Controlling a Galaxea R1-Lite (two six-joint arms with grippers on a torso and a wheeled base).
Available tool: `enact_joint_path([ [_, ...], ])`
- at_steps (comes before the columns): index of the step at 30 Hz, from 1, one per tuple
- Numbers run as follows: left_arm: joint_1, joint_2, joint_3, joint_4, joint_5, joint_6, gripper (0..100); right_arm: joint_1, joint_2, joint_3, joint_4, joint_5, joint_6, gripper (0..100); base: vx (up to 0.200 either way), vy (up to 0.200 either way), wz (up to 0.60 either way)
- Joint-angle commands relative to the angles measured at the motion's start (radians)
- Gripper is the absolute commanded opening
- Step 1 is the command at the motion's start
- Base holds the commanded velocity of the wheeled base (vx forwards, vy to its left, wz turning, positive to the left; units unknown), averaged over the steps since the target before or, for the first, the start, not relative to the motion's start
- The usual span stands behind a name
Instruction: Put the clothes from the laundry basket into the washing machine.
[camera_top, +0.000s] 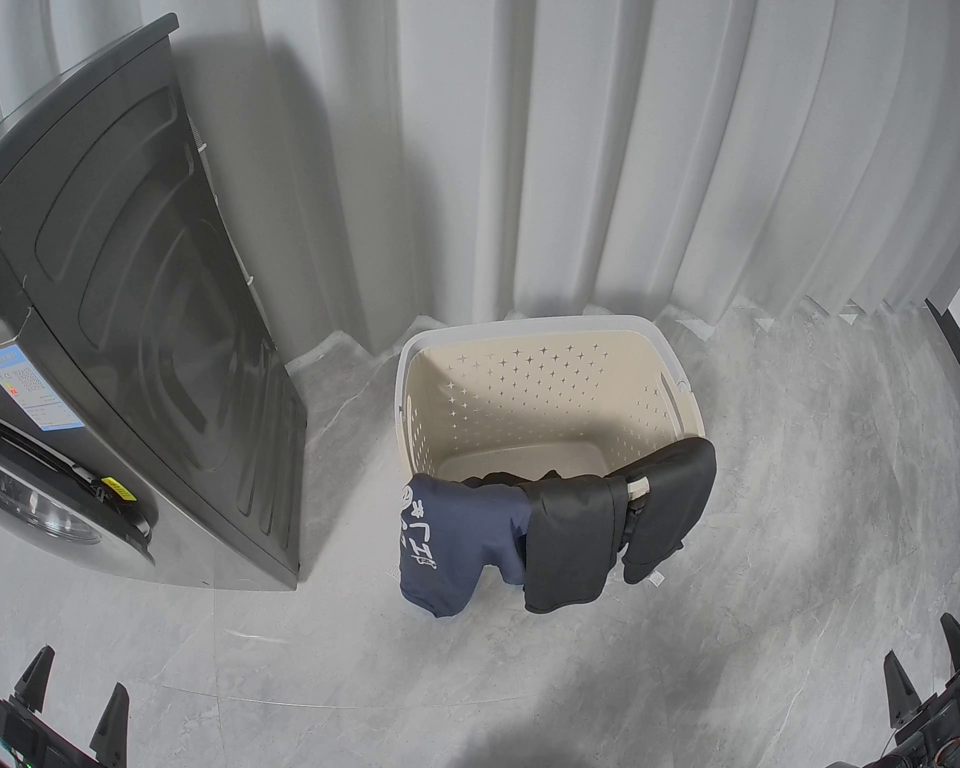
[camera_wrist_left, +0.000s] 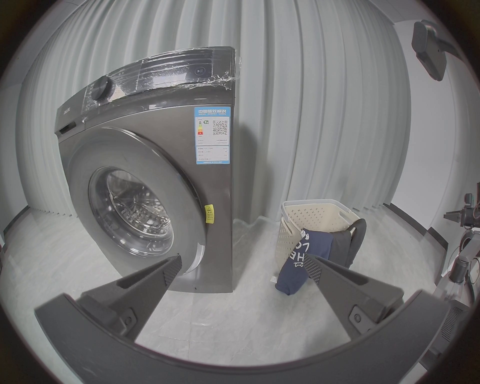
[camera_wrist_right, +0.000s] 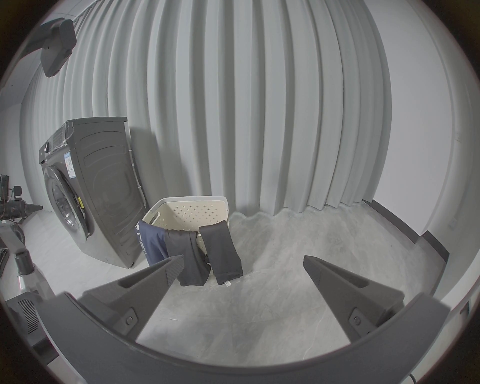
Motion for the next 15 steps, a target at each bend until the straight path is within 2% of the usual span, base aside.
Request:
enact_joint_path([
  [1,0.000,-0.012,0.016,0.000,0.000,0.000,100,0.000,-0.016,0.016,0.000,0.000,-0.001,100,0.000,0.000,0.00],
  [2,0.000,-0.012,0.016,0.000,0.000,0.000,100,0.000,-0.016,0.016,0.000,0.000,-0.001,100,0.000,0.000,0.00],
  [15,0.000,-0.012,0.016,0.000,0.000,0.000,100,0.000,-0.016,0.016,0.000,0.000,-0.001,100,0.000,-0.200,0.00],
])
